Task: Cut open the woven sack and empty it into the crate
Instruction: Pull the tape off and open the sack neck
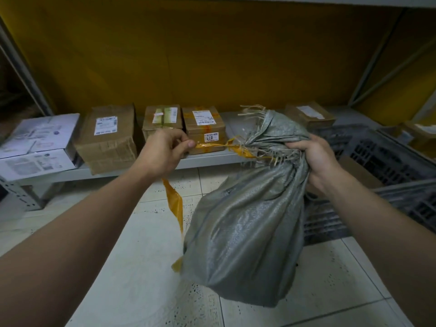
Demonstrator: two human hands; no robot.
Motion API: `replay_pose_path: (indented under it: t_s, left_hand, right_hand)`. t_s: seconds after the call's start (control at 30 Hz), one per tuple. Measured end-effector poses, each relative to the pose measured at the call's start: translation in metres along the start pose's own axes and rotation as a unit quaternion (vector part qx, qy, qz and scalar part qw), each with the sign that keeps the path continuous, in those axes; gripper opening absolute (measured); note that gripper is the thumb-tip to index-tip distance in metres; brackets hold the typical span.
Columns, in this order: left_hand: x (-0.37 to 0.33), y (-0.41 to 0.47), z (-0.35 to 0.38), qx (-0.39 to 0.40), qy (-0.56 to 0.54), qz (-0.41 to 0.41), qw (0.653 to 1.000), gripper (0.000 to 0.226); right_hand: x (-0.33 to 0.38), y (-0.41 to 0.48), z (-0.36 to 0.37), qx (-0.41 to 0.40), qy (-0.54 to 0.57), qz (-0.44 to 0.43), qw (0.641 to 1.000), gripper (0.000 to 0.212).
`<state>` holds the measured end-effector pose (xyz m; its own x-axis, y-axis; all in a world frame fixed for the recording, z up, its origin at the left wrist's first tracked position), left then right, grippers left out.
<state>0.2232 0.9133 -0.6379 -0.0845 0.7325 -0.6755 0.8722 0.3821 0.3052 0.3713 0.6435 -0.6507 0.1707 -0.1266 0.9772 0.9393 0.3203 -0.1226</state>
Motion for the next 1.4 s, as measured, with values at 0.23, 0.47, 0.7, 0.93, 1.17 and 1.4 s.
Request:
replay_pose_path:
  t_s: [0.23,0.47,0.7,0.93,1.17,1.4]
  left_hand:
    - [0.003,0.0,0.0,-0.038,-0.018,-0.015,0.999,0.024]
    - [-0.013,-0.005,0.007,-0.027,-0.097,0.001,0.995,0.025]
    - [-0.032,-0.007,0.021,-0.001,-0.1,0.041,0.994,0.021]
    - [-0.042,-0.013,0.035,0.025,-0.385,-0.083,0.919,0.024]
    - [-0.051,-0.005,0.049,-0.003,-0.63,-0.208,0.748,0.02]
    - [-0.062,0.015,0.053,-0.13,-0.574,-0.244,0.77,0.017]
  right_hand:
    - [-0.006,-0.001,0.0,0.023,-0.014,0.023,0.999,0.034]
    - [0.019,-0.025,0.017,0.055,-0.408,-0.183,0.893,0.07]
    - [0.026,-0.037,0.041,0.001,-0.667,-0.277,0.692,0.093]
    - [0.012,-0.043,0.048,0.018,-0.666,-0.372,0.646,0.056]
    - [0.018,-0.028,0.039,0.037,-0.532,-0.362,0.764,0.017]
    - [0.024,-0.033,0.045,0.048,-0.491,-0.342,0.8,0.025]
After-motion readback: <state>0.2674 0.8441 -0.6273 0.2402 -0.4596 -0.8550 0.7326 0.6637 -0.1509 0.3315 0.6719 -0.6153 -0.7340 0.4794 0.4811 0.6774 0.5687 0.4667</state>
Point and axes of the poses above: each hand's wrist, its own y-axis towards the middle knuckle, its own z-axis out of the palm, x = y × z, the point moved 3 cm from there along y, towards the middle knuckle, and after that the axes turned 3 degrees about -y, right-handed, at the moved point
